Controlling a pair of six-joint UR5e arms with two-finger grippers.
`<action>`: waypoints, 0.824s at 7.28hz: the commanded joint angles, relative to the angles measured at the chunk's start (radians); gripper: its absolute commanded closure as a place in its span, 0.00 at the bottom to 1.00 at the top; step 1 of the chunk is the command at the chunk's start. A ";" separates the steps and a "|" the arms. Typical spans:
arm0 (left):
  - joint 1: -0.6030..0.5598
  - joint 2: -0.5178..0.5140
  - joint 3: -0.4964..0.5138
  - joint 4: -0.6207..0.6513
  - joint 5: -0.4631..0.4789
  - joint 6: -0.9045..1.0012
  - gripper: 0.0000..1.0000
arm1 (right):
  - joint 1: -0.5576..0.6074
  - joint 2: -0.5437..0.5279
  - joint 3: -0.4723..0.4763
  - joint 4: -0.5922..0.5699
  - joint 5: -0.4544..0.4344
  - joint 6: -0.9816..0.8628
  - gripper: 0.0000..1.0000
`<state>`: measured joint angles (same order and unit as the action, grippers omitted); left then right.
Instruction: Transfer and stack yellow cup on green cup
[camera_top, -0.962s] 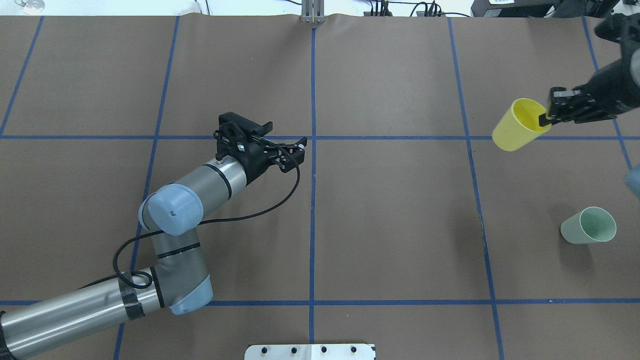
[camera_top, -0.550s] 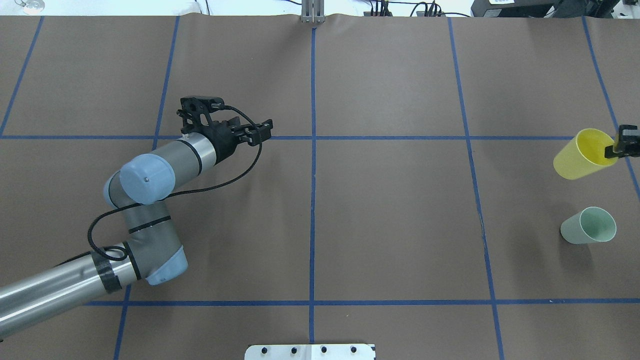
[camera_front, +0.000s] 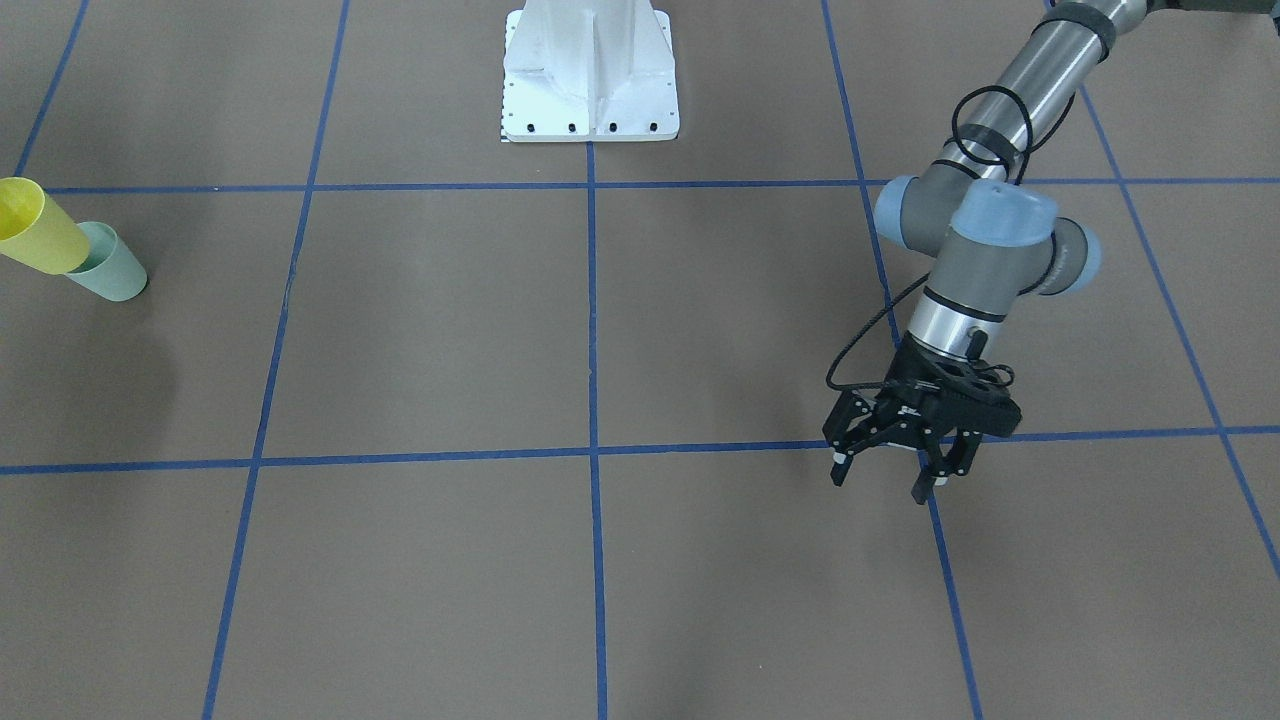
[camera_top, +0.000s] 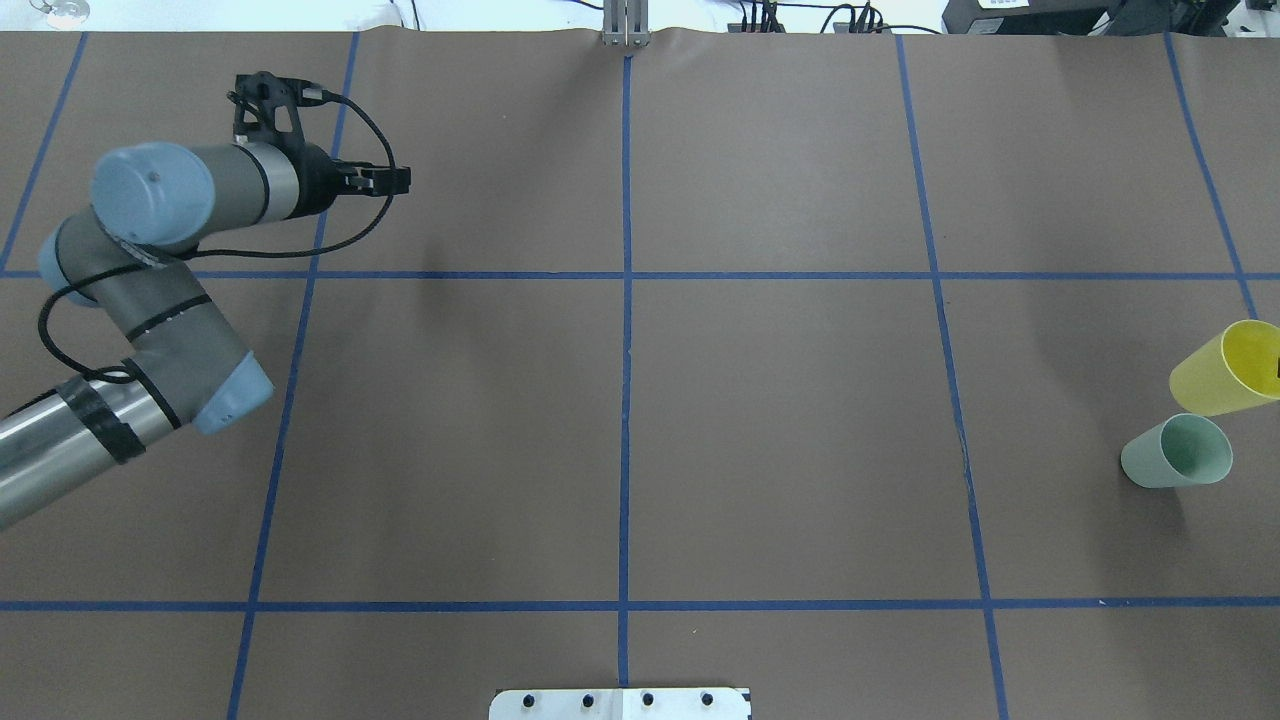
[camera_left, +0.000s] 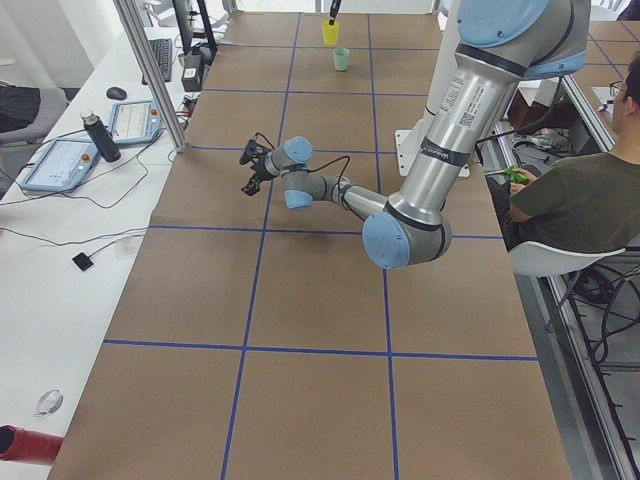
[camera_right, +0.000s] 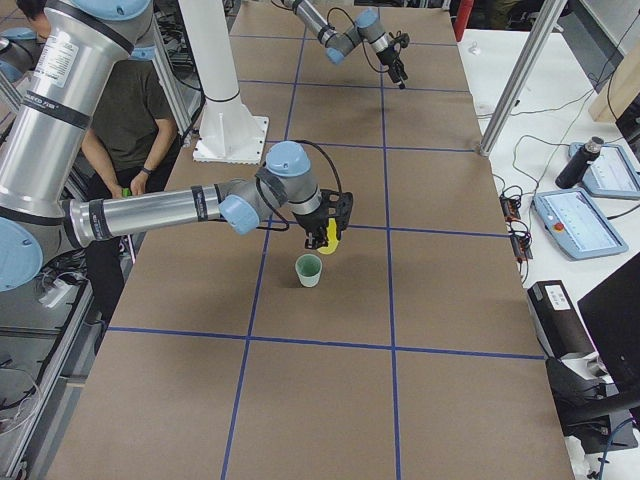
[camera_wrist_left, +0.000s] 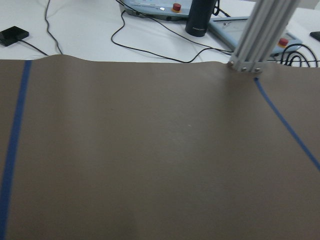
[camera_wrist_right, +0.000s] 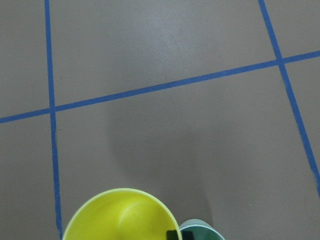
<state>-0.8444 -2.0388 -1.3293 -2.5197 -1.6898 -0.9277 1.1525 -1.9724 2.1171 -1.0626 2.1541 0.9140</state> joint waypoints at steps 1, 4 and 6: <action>-0.065 0.005 0.001 0.088 -0.082 0.075 0.00 | -0.004 0.000 -0.035 0.007 0.007 -0.037 1.00; -0.065 0.006 -0.001 0.088 -0.082 0.075 0.00 | -0.023 -0.005 -0.040 0.007 0.029 -0.027 1.00; -0.065 0.005 -0.001 0.088 -0.082 0.073 0.00 | -0.037 -0.019 -0.054 0.027 0.029 -0.026 1.00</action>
<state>-0.9096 -2.0328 -1.3298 -2.4315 -1.7716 -0.8540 1.1267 -1.9847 2.0723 -1.0503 2.1824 0.8850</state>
